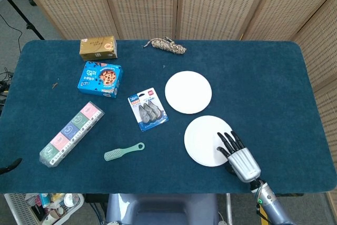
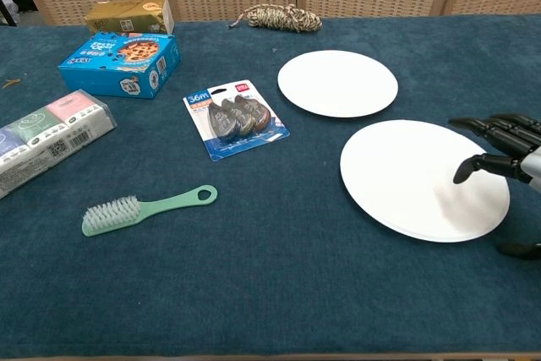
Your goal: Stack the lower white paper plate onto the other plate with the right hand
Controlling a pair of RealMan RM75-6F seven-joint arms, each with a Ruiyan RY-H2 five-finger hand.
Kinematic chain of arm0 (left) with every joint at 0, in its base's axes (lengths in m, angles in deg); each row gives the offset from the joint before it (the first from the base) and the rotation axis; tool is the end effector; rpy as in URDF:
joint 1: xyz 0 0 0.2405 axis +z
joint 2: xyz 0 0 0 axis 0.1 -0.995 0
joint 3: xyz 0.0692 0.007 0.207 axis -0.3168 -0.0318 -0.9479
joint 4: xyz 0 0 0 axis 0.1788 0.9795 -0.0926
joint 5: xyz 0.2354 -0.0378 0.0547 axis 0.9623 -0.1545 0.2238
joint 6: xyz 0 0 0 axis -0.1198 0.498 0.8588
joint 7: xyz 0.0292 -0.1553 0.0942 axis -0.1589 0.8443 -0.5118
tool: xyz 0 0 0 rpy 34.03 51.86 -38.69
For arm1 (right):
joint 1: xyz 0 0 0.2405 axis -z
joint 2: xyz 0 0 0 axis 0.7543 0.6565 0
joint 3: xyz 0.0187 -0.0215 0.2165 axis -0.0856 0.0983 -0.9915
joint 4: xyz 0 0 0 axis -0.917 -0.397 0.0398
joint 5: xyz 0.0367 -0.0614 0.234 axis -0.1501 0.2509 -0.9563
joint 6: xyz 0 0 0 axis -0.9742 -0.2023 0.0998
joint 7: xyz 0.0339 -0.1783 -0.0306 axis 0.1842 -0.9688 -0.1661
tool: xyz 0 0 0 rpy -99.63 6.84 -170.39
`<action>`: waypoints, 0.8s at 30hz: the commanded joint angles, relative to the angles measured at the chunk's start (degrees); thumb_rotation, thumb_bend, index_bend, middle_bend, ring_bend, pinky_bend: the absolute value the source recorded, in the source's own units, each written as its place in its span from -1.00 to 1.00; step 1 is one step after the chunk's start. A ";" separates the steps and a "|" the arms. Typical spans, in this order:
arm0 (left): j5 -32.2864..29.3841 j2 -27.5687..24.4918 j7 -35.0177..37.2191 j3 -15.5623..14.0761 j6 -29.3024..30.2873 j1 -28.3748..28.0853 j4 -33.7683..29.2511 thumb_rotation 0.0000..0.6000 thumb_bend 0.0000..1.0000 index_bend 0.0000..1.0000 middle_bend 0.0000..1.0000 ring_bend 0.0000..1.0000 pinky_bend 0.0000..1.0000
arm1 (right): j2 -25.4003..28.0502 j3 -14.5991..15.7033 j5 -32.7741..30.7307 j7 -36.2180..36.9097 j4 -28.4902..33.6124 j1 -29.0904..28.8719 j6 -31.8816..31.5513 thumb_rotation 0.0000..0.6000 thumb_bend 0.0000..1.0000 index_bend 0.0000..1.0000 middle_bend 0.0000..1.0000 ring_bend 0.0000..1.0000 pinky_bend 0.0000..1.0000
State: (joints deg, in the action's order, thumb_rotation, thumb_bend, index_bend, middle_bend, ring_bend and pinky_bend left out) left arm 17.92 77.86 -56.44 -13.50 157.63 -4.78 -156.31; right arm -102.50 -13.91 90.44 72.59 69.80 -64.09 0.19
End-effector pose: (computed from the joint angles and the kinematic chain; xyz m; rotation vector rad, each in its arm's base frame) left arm -0.2960 0.1925 0.1470 -1.1846 -1.0147 -1.0483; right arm -0.2402 -0.2319 -0.0478 1.8644 -0.6220 1.0217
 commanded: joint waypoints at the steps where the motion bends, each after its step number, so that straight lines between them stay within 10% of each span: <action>1: -0.10 -0.06 0.00 0.05 -0.01 0.01 0.04 1.00 -1.00 -1.00 -1.00 -1.00 -1.00 | -0.31 0.09 -0.22 0.10 -0.29 -0.18 0.38 1.00 -0.55 -0.35 -1.00 -1.00 -1.00; 24: -0.27 -0.09 0.33 0.15 -0.21 0.00 0.02 1.00 -1.00 -1.00 -1.00 -1.00 -1.00 | -2.67 0.15 -1.02 1.52 -2.72 -1.15 0.43 1.00 -0.44 -0.17 -1.00 -1.00 -1.00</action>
State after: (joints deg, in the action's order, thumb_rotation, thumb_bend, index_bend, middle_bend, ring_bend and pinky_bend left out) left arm 17.64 77.77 -56.12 -13.36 157.42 -4.79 -156.29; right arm -105.01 -13.65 89.55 73.95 67.24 -65.17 0.58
